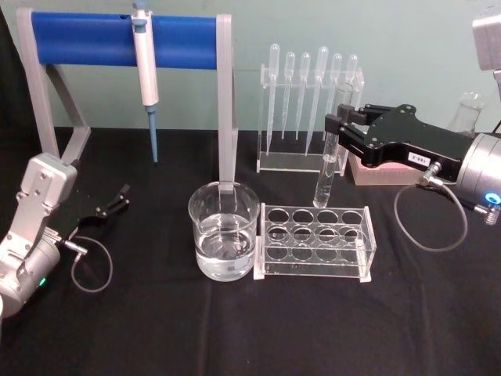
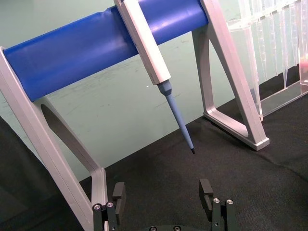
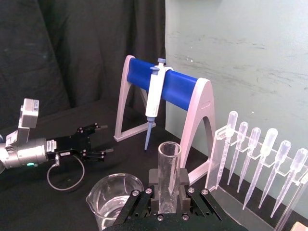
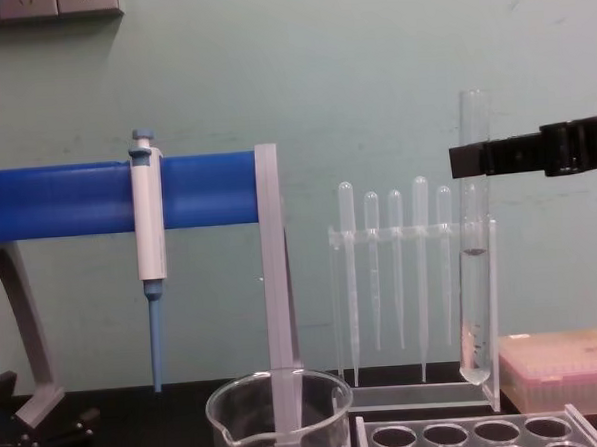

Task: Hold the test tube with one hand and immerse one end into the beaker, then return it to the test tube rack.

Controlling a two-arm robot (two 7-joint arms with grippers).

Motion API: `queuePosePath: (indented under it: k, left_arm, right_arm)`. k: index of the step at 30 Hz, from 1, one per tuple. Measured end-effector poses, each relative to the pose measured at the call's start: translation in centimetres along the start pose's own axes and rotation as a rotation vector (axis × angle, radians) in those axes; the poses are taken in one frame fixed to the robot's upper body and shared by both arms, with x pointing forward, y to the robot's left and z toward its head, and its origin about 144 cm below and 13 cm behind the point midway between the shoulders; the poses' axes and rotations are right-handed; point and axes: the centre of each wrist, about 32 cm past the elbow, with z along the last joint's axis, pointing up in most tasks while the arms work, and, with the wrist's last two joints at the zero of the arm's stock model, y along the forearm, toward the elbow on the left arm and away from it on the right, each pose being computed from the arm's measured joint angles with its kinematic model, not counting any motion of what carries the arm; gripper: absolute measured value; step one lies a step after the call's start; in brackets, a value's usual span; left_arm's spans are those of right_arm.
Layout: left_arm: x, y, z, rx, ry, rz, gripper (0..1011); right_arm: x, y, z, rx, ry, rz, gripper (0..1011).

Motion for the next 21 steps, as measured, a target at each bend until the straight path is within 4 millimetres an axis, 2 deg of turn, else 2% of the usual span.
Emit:
queuePosePath:
  k: [21]
  left_arm:
    - [0.0, 0.0, 0.0, 0.0, 0.0, 0.0, 1000]
  right_arm:
    - [0.0, 0.0, 0.0, 0.0, 0.0, 0.0, 241]
